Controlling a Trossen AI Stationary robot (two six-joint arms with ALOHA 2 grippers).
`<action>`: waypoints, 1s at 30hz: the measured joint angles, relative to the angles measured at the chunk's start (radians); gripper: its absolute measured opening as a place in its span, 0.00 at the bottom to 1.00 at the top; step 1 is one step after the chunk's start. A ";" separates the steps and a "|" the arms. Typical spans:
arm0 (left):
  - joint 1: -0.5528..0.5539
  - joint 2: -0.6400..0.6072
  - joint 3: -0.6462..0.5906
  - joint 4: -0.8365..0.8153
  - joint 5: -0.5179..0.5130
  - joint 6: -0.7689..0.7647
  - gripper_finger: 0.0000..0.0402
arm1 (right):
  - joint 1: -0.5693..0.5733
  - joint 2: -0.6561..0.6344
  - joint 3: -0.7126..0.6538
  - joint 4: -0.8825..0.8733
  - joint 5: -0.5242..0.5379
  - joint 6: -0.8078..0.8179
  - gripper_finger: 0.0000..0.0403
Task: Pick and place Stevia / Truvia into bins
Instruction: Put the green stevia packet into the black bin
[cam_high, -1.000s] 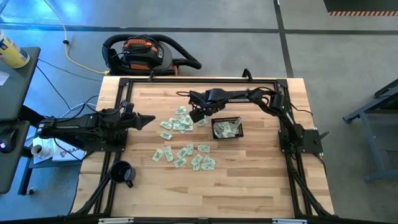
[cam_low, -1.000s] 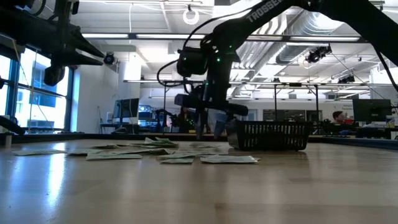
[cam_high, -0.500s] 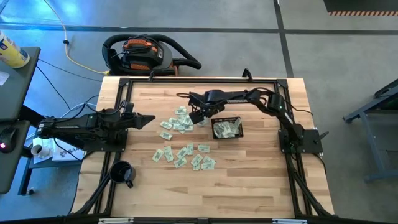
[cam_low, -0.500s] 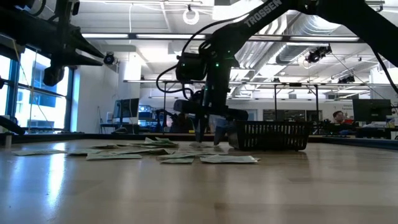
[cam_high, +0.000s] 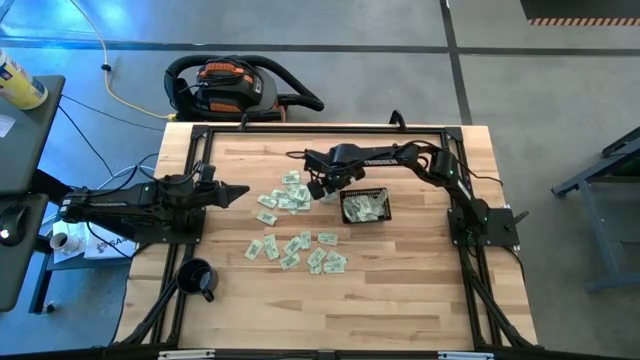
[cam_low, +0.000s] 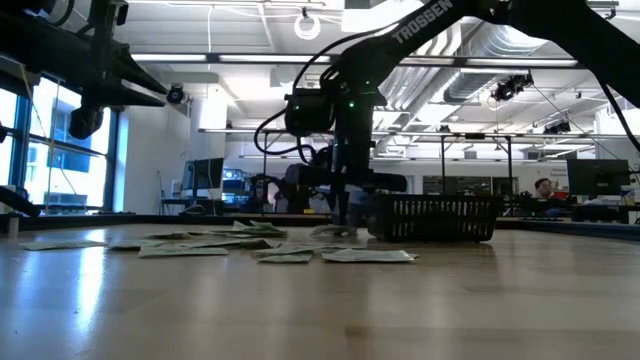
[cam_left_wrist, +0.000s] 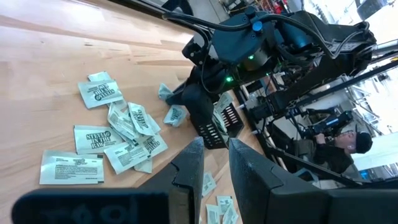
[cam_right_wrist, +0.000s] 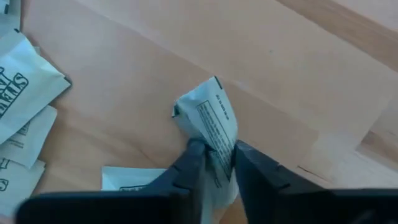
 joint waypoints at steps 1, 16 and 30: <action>0.000 0.000 0.000 0.000 0.000 0.000 0.28 | 0.000 0.000 0.000 0.000 -0.001 0.000 0.15; 0.000 0.000 0.000 0.000 0.001 0.007 0.28 | 0.065 -0.031 0.321 -0.126 0.076 -0.039 0.02; 0.000 0.000 0.000 -0.003 0.014 0.036 0.28 | 0.215 -0.094 0.327 -0.659 0.058 0.090 0.03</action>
